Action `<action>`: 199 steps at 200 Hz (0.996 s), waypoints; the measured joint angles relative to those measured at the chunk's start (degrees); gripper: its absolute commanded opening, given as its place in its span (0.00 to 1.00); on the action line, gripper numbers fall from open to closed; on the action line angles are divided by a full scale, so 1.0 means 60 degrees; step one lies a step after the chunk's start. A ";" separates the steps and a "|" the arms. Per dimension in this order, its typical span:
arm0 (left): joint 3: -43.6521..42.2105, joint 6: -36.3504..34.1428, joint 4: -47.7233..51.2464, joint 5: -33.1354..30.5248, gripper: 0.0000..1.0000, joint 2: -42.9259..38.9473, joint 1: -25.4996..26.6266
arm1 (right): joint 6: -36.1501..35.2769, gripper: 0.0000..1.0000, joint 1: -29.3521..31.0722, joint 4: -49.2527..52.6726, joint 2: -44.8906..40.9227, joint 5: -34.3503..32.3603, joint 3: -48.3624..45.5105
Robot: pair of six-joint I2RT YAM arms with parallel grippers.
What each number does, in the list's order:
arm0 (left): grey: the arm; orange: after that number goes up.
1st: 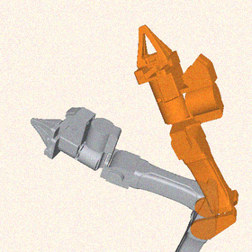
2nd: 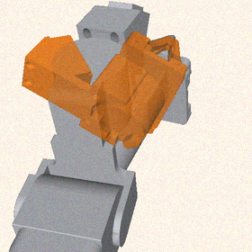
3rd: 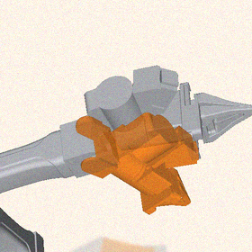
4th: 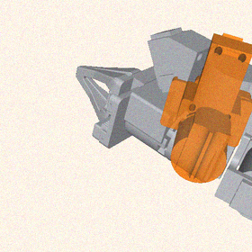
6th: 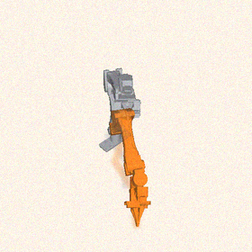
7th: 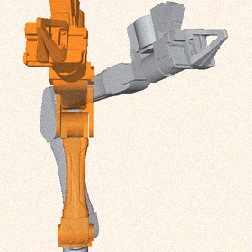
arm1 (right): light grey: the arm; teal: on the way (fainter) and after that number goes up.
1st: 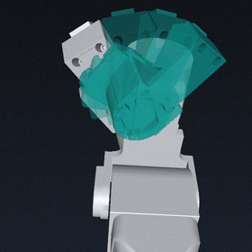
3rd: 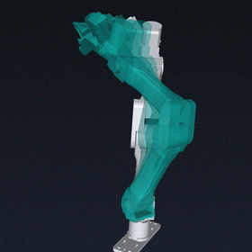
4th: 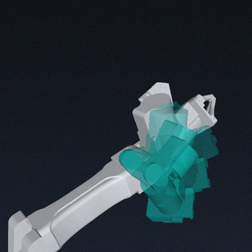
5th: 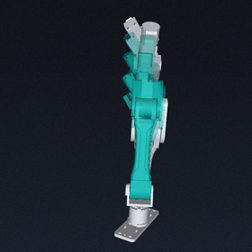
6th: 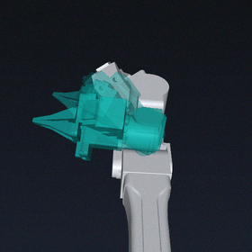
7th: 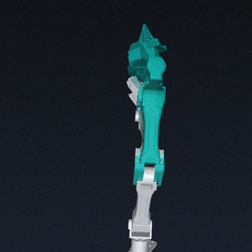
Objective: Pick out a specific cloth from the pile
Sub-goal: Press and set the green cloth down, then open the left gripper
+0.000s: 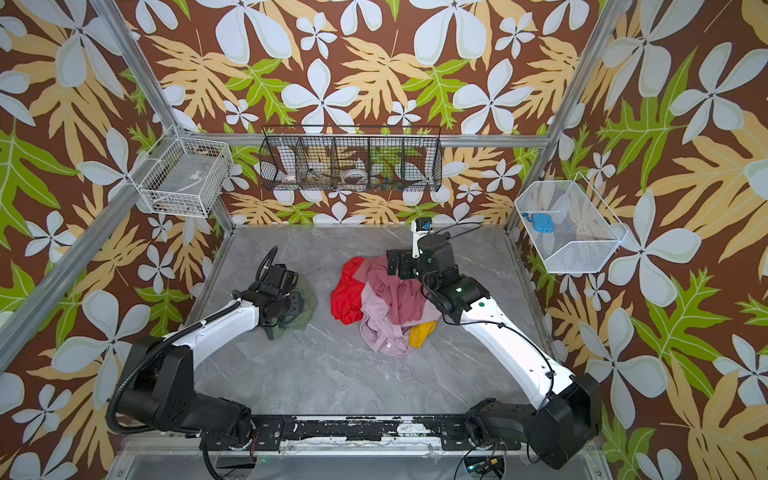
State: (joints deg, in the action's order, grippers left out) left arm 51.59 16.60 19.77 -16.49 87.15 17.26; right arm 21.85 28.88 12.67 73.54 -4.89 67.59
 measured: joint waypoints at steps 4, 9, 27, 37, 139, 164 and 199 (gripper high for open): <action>0.0076 -0.0080 -0.0015 0.0000 0.63 0.0153 0.0000 | 0.0000 1.00 0.0000 0.0004 -0.0015 -0.0004 -0.0004; 0.0149 -0.0073 -0.0044 0.0000 0.63 0.0313 0.0000 | 0.0000 1.00 0.0000 0.0004 -0.0036 -0.0004 -0.0011; 0.0295 -0.0229 -0.0135 0.0004 0.64 0.0834 0.0000 | 0.0000 1.00 0.0000 0.0011 -0.0153 -0.0040 -0.0062; 0.0350 -0.0251 -0.0171 0.0004 0.64 0.1078 0.0000 | 0.0000 1.00 0.0000 0.0033 -0.0240 -0.0135 -0.0109; 0.2073 -0.0357 -0.0557 -0.0623 0.62 0.3198 -0.0790 | -0.0146 1.00 0.0000 0.0131 -0.0393 -0.0455 -0.0251; 0.3147 -0.0648 -0.0284 -0.0426 0.62 0.3891 -0.1122 | -0.0182 1.00 0.0000 0.0142 -0.0437 -0.0572 -0.0357; 0.4495 -0.1067 -0.0117 0.0040 0.63 0.4794 -0.1647 | -0.0219 0.99 -0.0051 0.0160 -0.0597 -0.0765 -0.0667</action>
State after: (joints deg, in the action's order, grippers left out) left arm 78.56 10.20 19.07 -16.25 115.92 7.38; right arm 20.53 28.58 13.63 69.95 -9.47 63.59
